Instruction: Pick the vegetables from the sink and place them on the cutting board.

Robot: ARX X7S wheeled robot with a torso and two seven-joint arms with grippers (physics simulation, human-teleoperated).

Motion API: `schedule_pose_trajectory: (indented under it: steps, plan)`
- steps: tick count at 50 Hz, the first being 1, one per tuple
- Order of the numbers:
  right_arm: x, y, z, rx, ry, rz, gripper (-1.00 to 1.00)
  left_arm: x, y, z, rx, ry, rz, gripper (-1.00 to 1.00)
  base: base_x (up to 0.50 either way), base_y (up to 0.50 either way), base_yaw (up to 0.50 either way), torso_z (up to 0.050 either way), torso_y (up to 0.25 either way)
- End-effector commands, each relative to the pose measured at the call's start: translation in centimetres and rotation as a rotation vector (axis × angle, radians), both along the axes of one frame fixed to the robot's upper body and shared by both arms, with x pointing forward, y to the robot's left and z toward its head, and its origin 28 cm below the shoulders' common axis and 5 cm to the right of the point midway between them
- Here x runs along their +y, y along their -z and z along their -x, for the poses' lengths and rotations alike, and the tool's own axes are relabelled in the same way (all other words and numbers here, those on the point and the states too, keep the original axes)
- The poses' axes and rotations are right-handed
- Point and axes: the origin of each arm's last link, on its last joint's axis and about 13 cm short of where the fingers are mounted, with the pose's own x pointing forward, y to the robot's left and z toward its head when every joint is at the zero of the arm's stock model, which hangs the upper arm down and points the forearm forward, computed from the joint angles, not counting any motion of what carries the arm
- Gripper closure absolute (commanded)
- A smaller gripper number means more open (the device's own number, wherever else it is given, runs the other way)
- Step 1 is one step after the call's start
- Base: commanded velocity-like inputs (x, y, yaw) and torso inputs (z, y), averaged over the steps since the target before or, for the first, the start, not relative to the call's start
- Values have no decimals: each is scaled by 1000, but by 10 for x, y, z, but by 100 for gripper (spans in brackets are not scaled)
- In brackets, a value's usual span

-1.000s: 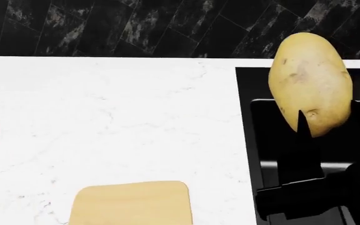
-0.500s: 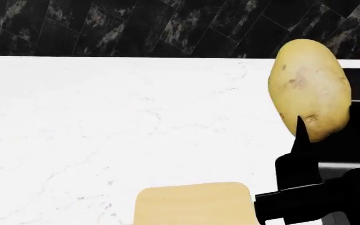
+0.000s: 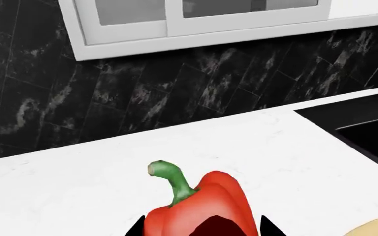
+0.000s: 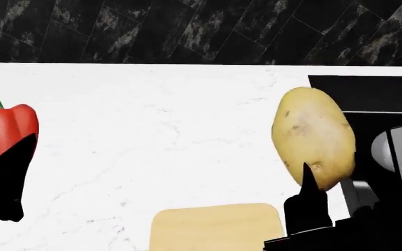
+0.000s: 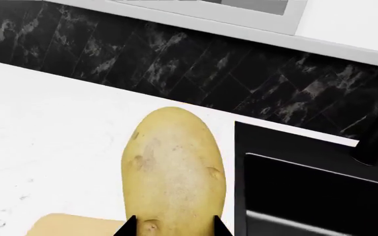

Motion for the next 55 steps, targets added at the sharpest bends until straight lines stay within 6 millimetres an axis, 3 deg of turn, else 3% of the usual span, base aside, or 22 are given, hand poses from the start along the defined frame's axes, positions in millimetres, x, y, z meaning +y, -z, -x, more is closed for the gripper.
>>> schedule_pose_trajectory:
  steps: [1, 10, 22, 55]
  plan:
    - [7, 1, -12, 110, -68, -13, 100, -5, -7, 5, -16, 62, 22, 100, 0, 0, 0, 0, 0]
    - [13, 7, -18, 215, -111, -42, 100, -3, -4, 9, -14, 59, 24, 100, 0, 0, 0, 0, 0]
    - [14, 10, -41, 257, -108, -40, 100, -4, -1, 8, -9, 54, 24, 100, 0, 0, 0, 0, 0]
    - [15, 45, -51, 384, -99, -106, 100, 1, 8, 8, 7, 32, 27, 100, 0, 0, 0, 0, 0]
